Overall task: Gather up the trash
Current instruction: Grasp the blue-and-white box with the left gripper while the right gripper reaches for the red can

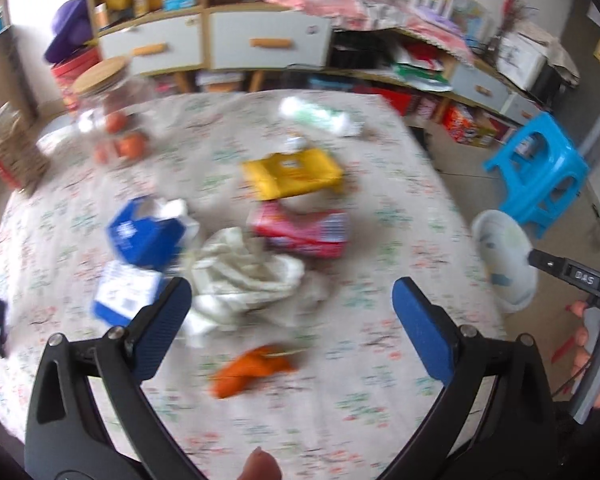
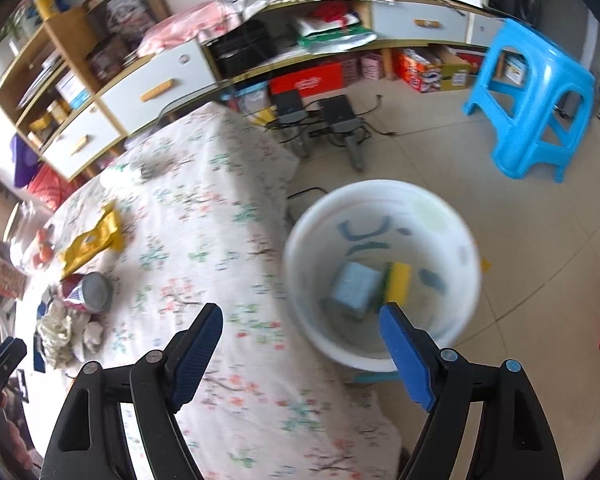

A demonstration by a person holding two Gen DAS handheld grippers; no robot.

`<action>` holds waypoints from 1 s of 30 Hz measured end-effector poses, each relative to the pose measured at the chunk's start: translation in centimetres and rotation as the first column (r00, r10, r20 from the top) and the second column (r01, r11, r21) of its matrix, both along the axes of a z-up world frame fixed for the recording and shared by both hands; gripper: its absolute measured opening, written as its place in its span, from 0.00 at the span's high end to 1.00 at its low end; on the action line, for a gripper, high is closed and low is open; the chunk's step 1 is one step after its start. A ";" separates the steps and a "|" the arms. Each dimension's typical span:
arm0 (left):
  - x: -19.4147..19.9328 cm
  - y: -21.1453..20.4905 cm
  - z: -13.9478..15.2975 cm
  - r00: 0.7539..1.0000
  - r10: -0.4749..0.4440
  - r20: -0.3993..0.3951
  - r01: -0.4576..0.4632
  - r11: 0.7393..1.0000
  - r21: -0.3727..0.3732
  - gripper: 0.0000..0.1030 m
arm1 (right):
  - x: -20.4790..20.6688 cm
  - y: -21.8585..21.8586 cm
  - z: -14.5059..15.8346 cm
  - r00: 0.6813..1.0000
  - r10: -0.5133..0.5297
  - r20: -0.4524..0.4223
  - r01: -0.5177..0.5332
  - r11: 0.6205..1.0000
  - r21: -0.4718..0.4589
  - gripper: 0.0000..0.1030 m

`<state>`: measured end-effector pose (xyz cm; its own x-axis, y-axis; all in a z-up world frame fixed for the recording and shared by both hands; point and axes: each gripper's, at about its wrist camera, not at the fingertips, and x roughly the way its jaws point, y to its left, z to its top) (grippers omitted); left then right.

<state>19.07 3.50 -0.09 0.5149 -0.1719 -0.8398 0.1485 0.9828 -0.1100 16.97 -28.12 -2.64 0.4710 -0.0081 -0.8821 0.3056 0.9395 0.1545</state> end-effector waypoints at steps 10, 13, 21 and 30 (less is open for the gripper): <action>2.1 9.7 -3.8 0.956 0.243 -0.166 -0.256 0.964 -0.064 0.03 | 3.5 7.7 -1.0 0.991 0.128 -0.025 -0.128 0.992 -0.009 0.20; 2.6 11.9 -4.3 0.916 0.342 -0.211 -0.370 0.922 -0.115 0.03 | 4.3 9.7 -1.3 0.988 0.155 -0.029 -0.155 0.988 -0.010 0.20; 3.8 12.4 -6.4 0.842 0.449 -0.301 -0.508 0.847 -0.157 0.03 | 5.7 12.9 -2.0 0.982 0.183 -0.044 -0.184 0.983 -0.009 0.20; 3.2 13.3 -7.5 0.842 0.420 -0.339 -0.504 0.837 -0.215 0.07 | 6.9 14.9 -2.6 0.975 0.215 -0.049 -0.216 0.976 -0.006 0.20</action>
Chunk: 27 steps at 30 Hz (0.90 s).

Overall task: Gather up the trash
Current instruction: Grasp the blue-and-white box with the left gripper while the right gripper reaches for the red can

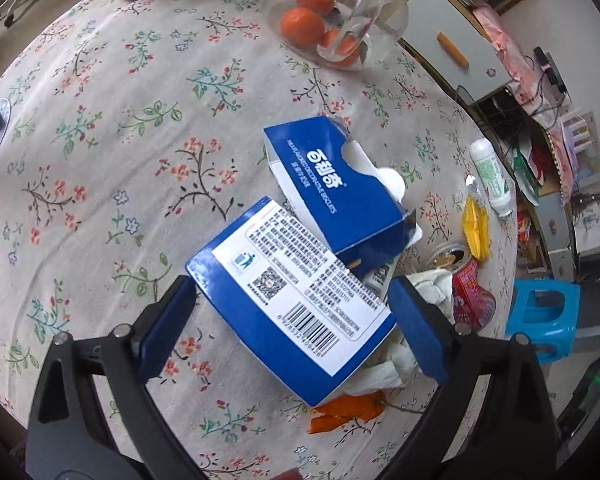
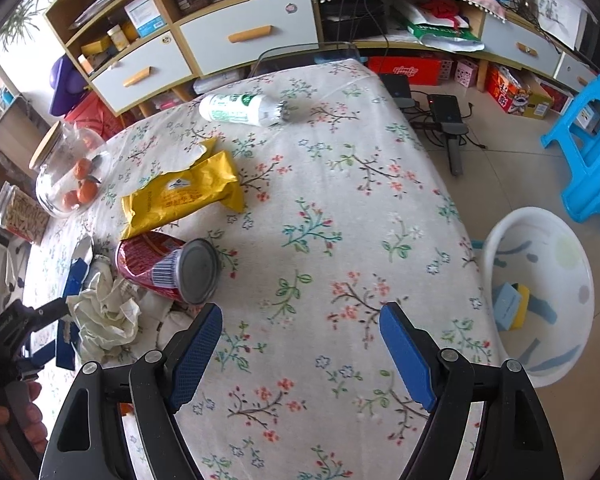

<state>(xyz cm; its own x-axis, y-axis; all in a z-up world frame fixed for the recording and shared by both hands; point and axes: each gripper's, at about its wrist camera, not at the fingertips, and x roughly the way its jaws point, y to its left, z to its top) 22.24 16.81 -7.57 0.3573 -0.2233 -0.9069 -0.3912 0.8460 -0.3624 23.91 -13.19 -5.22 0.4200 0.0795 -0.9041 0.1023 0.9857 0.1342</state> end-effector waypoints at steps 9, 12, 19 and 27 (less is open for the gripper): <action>-2.1 1.1 0.6 0.993 -0.118 0.029 0.118 0.993 0.006 0.30 | 1.3 3.5 -0.3 0.997 0.077 0.001 -0.077 0.995 0.066 0.20; -2.8 2.2 0.6 0.990 -0.139 0.035 0.137 0.990 0.039 0.31 | 1.6 5.1 -0.5 0.995 0.101 0.009 -0.102 0.990 0.097 0.11; -4.7 5.1 1.2 0.982 -0.178 0.054 0.167 0.971 0.173 0.31 | 2.8 8.7 -0.7 0.984 0.174 0.044 -0.175 0.984 0.037 0.05; -5.8 6.9 1.5 0.979 -0.189 0.079 0.172 0.968 0.181 0.31 | 5.1 9.1 -2.6 0.993 0.103 0.051 -0.107 0.991 0.085 0.05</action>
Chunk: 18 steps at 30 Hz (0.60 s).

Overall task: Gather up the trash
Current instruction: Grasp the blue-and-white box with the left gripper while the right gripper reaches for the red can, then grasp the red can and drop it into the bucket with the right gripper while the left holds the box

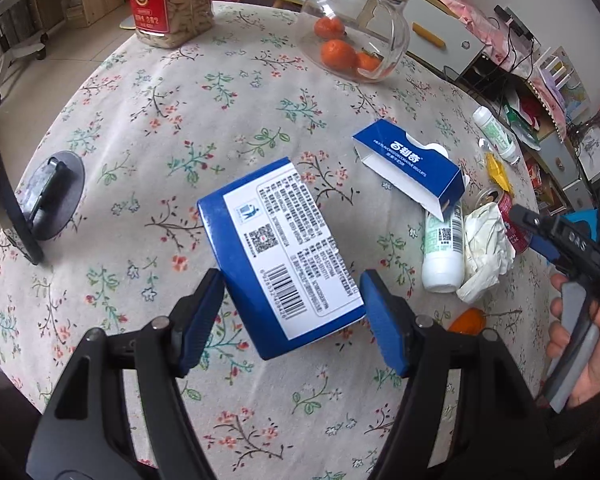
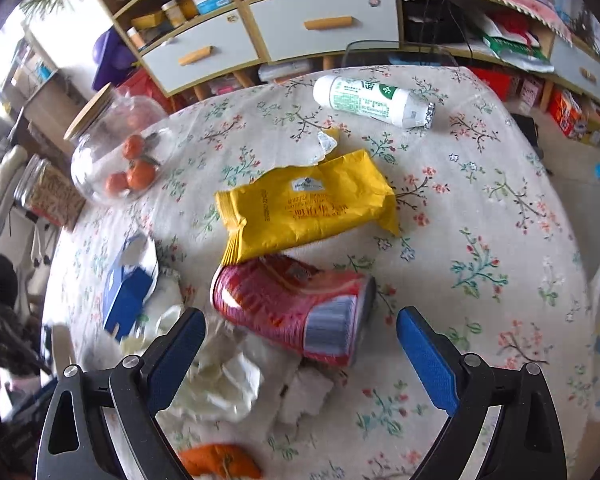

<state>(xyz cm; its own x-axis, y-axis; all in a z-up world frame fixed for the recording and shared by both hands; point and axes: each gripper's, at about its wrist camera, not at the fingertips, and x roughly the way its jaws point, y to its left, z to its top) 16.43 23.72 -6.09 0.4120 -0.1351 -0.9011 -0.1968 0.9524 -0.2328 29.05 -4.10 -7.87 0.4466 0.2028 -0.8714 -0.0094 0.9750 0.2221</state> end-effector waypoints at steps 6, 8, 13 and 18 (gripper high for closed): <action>0.1 -0.1 0.1 1.000 -0.013 0.006 0.013 1.000 -0.010 0.31 | 0.7 1.4 -0.3 0.999 -0.015 0.036 0.015 1.000 0.007 0.00; 0.2 -0.2 0.3 1.000 -0.015 0.012 0.015 1.000 -0.009 0.31 | 0.8 1.9 -0.8 0.999 -0.023 0.030 0.024 0.999 -0.041 0.00; 0.2 -0.6 0.6 0.999 -0.024 0.026 0.024 1.000 0.003 0.31 | 1.1 0.8 -2.5 0.997 -0.070 -0.040 0.070 0.997 -0.016 0.01; 0.1 -1.2 1.0 0.999 -0.034 0.040 0.034 0.999 0.001 0.31 | 0.5 -0.7 -2.0 0.993 -0.106 -0.052 0.108 0.994 0.032 0.10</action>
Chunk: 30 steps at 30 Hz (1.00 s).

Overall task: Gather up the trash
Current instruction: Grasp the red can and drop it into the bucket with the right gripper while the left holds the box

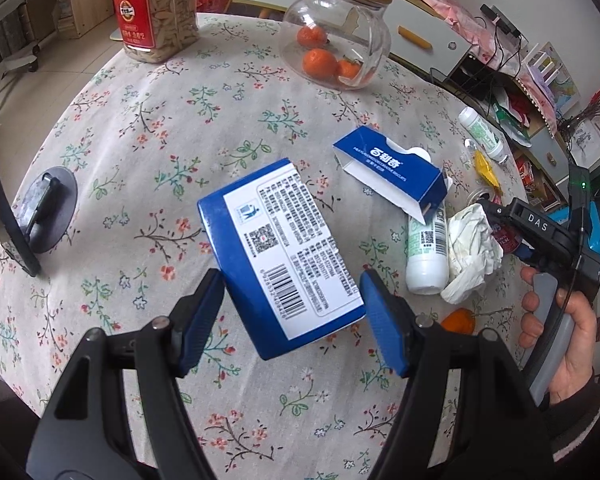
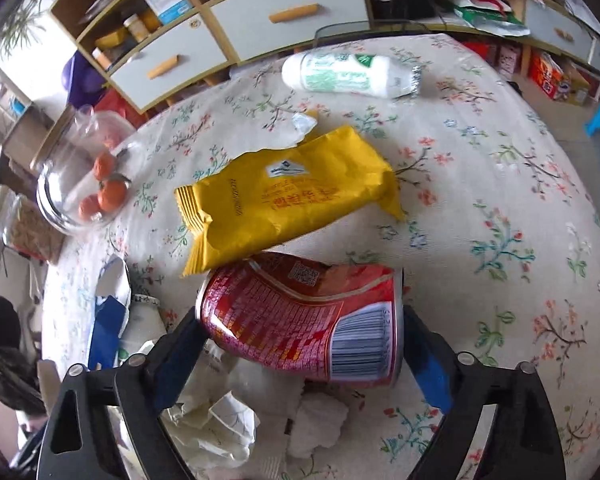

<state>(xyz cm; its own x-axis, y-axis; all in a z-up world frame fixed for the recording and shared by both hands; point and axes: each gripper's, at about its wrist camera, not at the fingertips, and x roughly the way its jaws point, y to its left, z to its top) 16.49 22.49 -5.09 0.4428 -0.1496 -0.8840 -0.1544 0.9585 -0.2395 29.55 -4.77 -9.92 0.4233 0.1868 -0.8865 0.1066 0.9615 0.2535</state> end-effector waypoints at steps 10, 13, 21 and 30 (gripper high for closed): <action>-0.3 -2.4 1.2 0.998 -0.046 0.039 0.046 0.999 -0.017 0.31 | -3.4 -3.4 3.1 1.000 -0.004 0.020 0.003 0.999 0.033 0.10; -0.3 -3.7 1.8 0.996 -0.069 0.057 0.071 0.997 -0.024 0.31 | -4.5 -5.8 4.1 0.999 -0.029 0.036 0.028 0.999 0.041 0.10; 0.2 -9.1 3.2 0.981 -0.167 0.097 0.171 0.985 -0.038 0.31 | -7.4 -15.5 5.8 0.983 -0.178 0.053 0.176 0.984 0.031 0.10; 1.2 -17.0 3.5 0.949 -0.295 0.113 0.302 0.952 -0.045 0.31 | -11.4 -28.2 5.9 0.920 -0.390 0.031 0.390 0.921 0.024 0.10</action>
<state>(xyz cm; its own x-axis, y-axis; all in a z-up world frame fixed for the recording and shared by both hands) 17.71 5.49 -1.62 0.4583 -0.3412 -0.8207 0.1654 0.9400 -0.2985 18.17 -32.96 -4.01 0.4963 0.0157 -0.8680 0.4630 0.8410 0.2799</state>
